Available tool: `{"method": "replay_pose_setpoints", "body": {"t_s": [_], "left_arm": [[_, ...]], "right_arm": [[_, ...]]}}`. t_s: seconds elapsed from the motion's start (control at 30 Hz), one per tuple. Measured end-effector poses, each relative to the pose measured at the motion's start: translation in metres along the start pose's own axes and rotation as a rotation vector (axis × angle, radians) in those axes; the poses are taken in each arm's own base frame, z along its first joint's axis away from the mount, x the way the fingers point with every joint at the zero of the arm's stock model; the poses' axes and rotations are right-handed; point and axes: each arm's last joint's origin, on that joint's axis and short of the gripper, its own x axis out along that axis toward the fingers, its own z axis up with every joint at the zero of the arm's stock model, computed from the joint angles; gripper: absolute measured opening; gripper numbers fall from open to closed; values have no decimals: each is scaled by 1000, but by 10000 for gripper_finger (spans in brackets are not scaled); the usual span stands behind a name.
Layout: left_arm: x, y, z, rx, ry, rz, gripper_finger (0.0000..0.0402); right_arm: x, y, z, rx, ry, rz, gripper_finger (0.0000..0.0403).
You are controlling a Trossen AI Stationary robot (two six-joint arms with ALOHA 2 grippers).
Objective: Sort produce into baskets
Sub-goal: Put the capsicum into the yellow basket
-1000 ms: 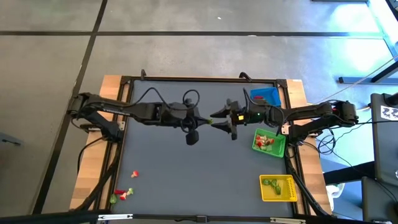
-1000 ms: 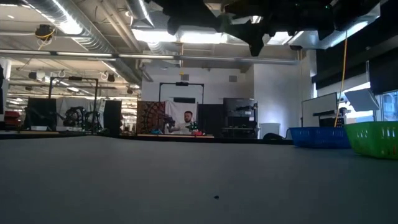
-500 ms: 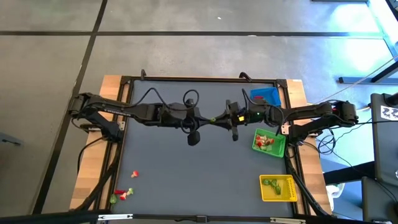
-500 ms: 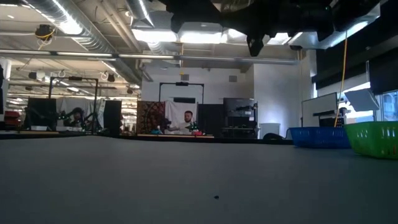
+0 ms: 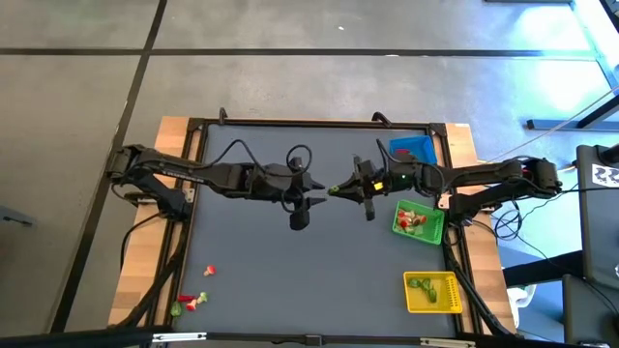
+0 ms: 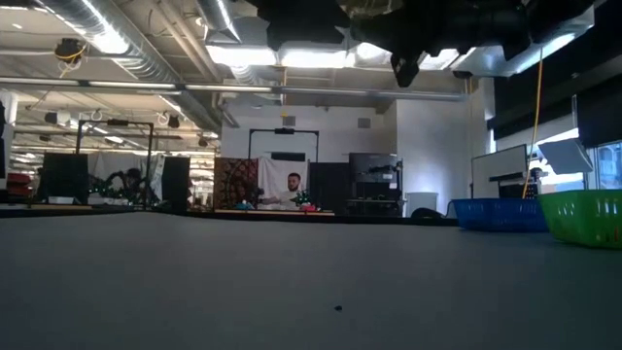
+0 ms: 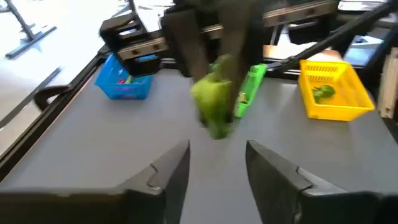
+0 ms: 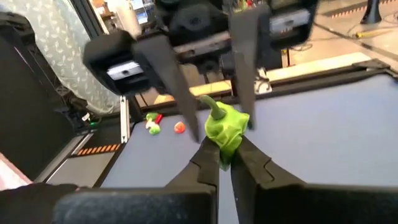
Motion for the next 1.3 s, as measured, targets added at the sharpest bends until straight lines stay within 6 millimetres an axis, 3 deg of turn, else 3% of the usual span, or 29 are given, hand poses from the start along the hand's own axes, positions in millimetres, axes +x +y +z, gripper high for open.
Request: {"method": "replay_pose_setpoints", "body": {"t_s": [0.13,0.37,0.63,0.9,1.3], "left_arm": [[-1,-5,-2,4,15,-14,175],[-3,-10,-10,42,93,-23,178],[-3,-10,-11,41,105,-19,176],[-2,-9,-12,40,106,-18,176],[-3,-9,-14,42,126,-15,176]], "right_arm": [[-7,5,-2,18,69,18,22],[-27,35,-12,76,254,73,24],[-42,79,-48,323,628,109,25],[-63,124,-82,497,933,6,25],[-98,173,-114,596,1148,-140,25]]}}
